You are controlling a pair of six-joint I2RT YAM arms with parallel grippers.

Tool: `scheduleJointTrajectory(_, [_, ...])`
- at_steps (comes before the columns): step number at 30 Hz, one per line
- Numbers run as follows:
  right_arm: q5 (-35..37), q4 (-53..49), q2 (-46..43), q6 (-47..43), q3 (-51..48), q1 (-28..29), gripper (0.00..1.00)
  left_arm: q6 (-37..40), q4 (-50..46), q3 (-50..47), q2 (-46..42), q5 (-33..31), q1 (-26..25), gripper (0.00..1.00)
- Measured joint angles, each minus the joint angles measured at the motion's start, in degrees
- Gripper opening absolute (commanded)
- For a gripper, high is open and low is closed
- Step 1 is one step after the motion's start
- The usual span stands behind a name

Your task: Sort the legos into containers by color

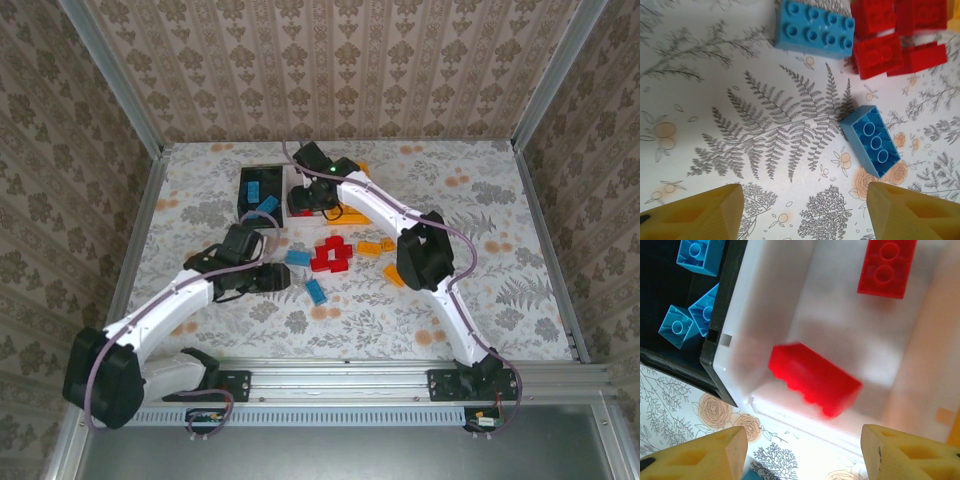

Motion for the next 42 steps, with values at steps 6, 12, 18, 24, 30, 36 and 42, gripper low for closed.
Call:
scheduleJointTrajectory(6, [0.4,2.1,-16.3,-0.2,-19.9,-0.2,0.71,0.9,0.1,4.0,5.5,-0.5,-3.3,0.69])
scheduleJointTrajectory(12, [4.9,3.7,-39.5,-2.0,-43.6,-1.5,0.74,0.1,1.9,5.0,9.9,-0.6,-8.7,0.82])
scheduleJointTrajectory(18, [6.1,5.5,-49.9,-1.0,-66.8,-7.9,0.75,-4.0,3.3,5.7,15.2,-3.8,-15.1,0.84])
scheduleJointTrajectory(24, [5.6,6.6,-50.3,-0.5,-74.4,-8.8,0.75,-8.7,3.8,8.3,20.5,-7.6,-19.3,0.84])
scheduleJointTrajectory(30, [5.4,9.8,-51.0,-0.8,-74.5,-9.0,0.76,-9.9,3.8,13.4,25.7,-9.8,-20.1,0.84])
scheduleJointTrajectory(36, [5.1,11.5,-51.2,-1.5,-75.8,-10.7,0.76,-9.9,3.1,17.5,31.0,-11.0,-20.1,0.82])
scheduleJointTrajectory(42, [4.4,11.8,-50.9,-1.5,-76.4,-11.8,0.75,-9.7,2.4,17.9,33.2,-11.7,-20.1,0.73])
